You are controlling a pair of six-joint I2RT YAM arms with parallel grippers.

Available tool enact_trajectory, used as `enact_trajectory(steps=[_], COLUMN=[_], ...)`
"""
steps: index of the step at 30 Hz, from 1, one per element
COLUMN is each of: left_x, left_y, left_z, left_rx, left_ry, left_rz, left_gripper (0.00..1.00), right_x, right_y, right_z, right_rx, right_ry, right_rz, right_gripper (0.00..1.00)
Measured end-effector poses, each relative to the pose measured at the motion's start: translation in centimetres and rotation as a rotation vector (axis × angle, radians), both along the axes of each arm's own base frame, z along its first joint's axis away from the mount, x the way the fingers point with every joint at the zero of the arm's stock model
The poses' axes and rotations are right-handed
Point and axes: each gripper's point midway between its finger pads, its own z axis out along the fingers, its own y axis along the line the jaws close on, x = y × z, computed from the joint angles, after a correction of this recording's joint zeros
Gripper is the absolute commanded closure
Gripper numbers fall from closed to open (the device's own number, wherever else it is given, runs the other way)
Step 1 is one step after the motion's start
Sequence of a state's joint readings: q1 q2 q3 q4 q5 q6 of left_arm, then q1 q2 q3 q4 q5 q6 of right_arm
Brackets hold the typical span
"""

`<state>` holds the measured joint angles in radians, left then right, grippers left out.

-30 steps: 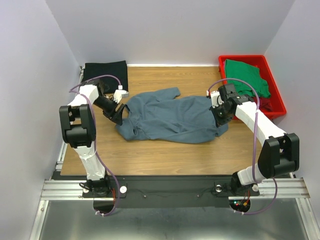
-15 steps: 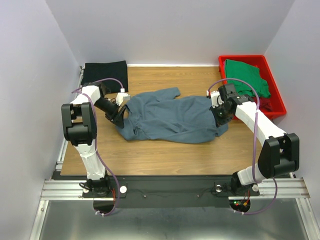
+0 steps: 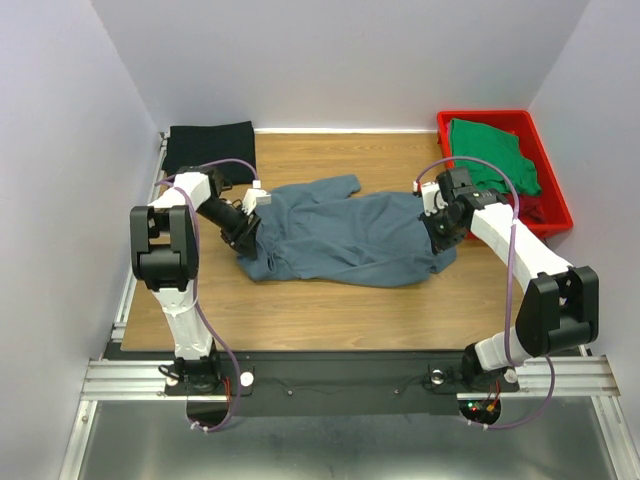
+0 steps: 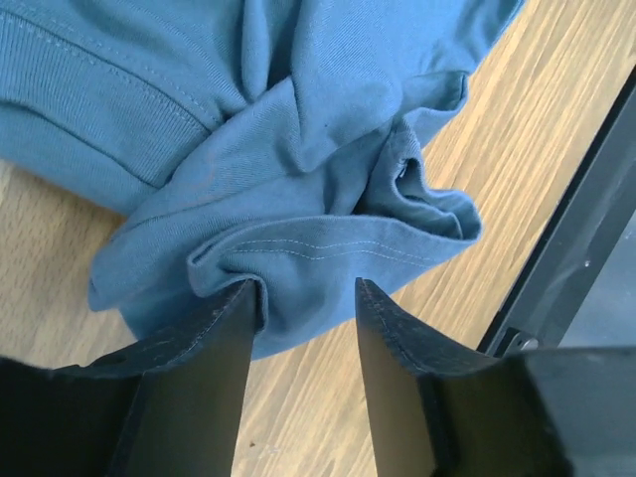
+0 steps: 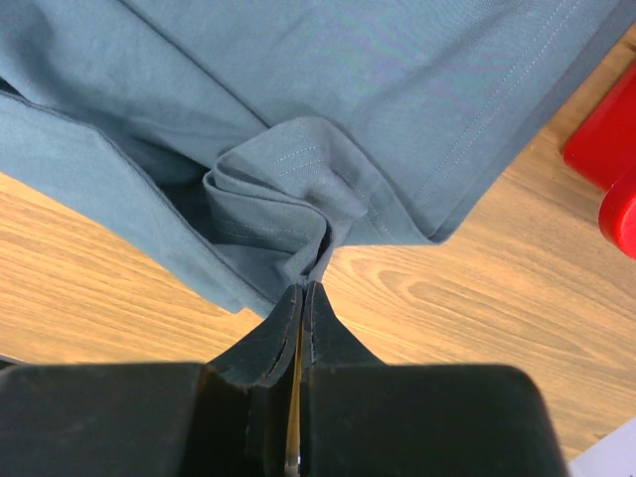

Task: Fold and stack the t-shirts
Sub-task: Flatten the tshirt out

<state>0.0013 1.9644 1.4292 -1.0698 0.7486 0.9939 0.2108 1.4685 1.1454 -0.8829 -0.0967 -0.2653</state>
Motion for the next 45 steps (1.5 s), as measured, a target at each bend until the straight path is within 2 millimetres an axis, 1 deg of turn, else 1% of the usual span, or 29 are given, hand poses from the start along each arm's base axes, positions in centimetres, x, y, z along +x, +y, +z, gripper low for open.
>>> enact_trajectory(steps=[3,8,12,15,16,18,21,22,23,24,27,28,32,35,38,40,42,43,45], left_x=[0.2,1.1,1.4,1.5,1.5,1.7,1.9,2.0,2.1,2.1,2.2,2.3,2.7,3.2,5.0,6.6,8.0,8.3,8.7], left_y=[0.0,0.5,0.7,0.7,0.7,0.6,0.3,0.1,0.0,0.0,-0.2,-0.2,-0.1,0.2,1.0,1.8,2.5,2.7,2.8], left_z=[-0.1,-0.5,-0.7,-0.7,-0.6,-0.4,0.1,0.2,0.3,0.3,0.4,0.4,1.0,2.7,6.1,9.4,13.1,14.6,18.5], left_rx=[0.004,0.037,0.056,0.057,0.053,0.045,0.024,0.015,0.008,0.002,-0.007,-0.008,-0.007,-0.012,-0.028,-0.042,-0.053,-0.058,-0.076], left_ry=[-0.006,-0.030,-0.038,-0.041,-0.041,-0.047,-0.058,-0.061,-0.063,-0.066,-0.069,-0.072,-0.099,-0.140,-0.233,-0.333,-0.438,-0.480,-0.583], left_rz=[0.006,0.025,0.033,0.036,0.035,0.033,0.029,0.028,0.027,0.026,0.029,0.032,0.047,0.074,0.126,0.166,0.219,0.239,0.285], left_gripper=[0.36,0.34,0.35,0.40,0.43,0.46,0.58,0.66,0.69,0.78,0.96,1.00,1.00,1.00,1.00,1.00,1.00,1.00,1.00], right_x=[0.0,0.0,0.0,0.0,0.0,0.0,0.0,0.0,0.0,0.1,0.1,0.1,0.2,0.3,0.4,0.8,2.0,2.7,4.3], right_y=[0.0,-0.1,-0.2,-0.2,-0.2,-0.2,-0.2,-0.2,-0.2,-0.3,-0.4,-0.5,-0.8,-1.6,-2.9,-3.7,-4.6,-4.9,-5.6], right_z=[0.0,0.0,0.0,0.0,0.0,0.0,0.0,0.0,0.0,0.0,0.1,0.1,0.8,1.3,2.1,3.0,5.1,6.3,9.2], right_rx=[-0.003,-0.007,-0.010,-0.009,-0.010,-0.010,-0.010,-0.010,-0.011,-0.014,-0.022,-0.024,-0.025,-0.021,-0.018,-0.014,-0.004,0.000,0.009], right_ry=[-0.001,-0.001,-0.002,-0.002,-0.002,-0.002,-0.002,-0.002,-0.002,-0.003,-0.008,-0.011,-0.036,-0.054,-0.072,-0.091,-0.141,-0.175,-0.258], right_rz=[-0.001,-0.003,-0.003,-0.004,-0.003,-0.003,-0.003,-0.003,-0.004,-0.005,-0.009,-0.009,-0.019,-0.046,-0.093,-0.120,-0.154,-0.165,-0.189], right_gripper=[0.99,0.99,0.99,0.99,1.00,0.99,0.99,0.99,0.99,0.99,0.99,0.99,0.99,0.99,0.99,0.99,0.99,0.99,0.99])
